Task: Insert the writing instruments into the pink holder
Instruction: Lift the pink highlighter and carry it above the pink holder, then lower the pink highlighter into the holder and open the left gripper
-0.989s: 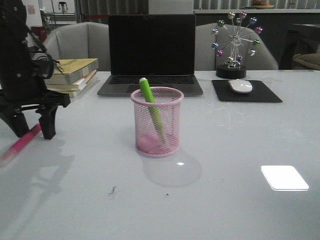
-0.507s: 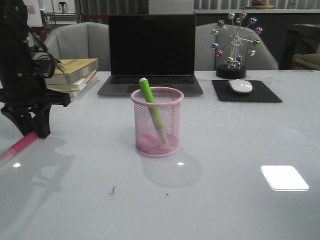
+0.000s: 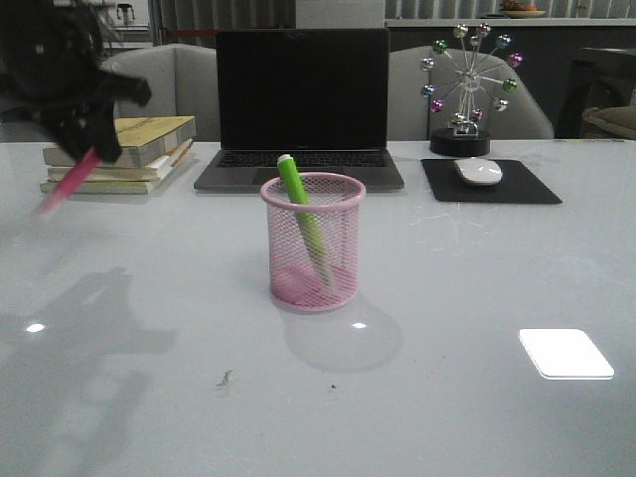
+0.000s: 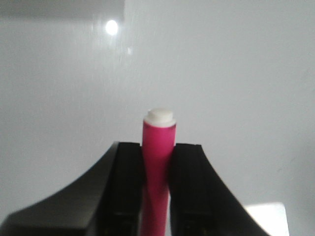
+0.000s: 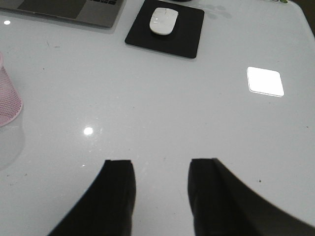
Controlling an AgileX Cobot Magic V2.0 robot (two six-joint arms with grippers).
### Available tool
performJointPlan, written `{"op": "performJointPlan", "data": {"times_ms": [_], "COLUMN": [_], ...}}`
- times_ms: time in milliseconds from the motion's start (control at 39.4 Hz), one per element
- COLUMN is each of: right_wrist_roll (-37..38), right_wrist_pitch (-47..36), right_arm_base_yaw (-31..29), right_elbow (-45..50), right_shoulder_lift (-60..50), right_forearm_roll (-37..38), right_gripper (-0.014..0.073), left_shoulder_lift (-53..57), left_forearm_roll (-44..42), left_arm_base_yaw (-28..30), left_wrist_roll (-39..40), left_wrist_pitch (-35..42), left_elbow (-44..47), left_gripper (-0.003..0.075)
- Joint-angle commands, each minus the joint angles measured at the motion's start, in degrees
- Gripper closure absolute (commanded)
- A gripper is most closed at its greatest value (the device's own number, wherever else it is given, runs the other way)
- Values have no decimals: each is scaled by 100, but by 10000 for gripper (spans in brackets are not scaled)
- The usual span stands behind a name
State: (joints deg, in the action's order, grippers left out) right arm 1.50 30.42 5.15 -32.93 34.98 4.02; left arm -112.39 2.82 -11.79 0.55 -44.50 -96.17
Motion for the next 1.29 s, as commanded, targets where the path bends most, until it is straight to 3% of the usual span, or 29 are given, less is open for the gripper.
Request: {"op": "performJointPlan", "data": {"times_ms": [0,406,533,685,888,1268], "right_wrist_roll": [-19,-19,-19,-19,-19,-19], "right_wrist_pitch": [-421,-421,-421,-416,-335,-285], "right_arm_base_yaw": [-37,-37,-37,-37,-37,-37], "right_elbow": [-160,-160,-160,-160,-160,-160], "right_shoulder_lift": [-16,-16,-16,-16,-16,-16], "right_forearm_roll": [100,100,100,99,186,439], "right_gripper": [210,210,210,210,210,210], "left_shoulder_lift": [728,1685,1859,1925,1898,1197], "left_forearm_roll": [56,34,133,1060,1465,1426], "left_arm_base_yaw": [-176,-1375,-1808,-2216,-2771,-2923], "left_wrist_roll": [8,-4,6,6,18,30], "left_wrist_pitch": [738,2882,4107,5809,7817,8029], "left_elbow": [-188,367,1039,2048,3135,3509], "left_gripper": [628,628,628,629,629,629]}}
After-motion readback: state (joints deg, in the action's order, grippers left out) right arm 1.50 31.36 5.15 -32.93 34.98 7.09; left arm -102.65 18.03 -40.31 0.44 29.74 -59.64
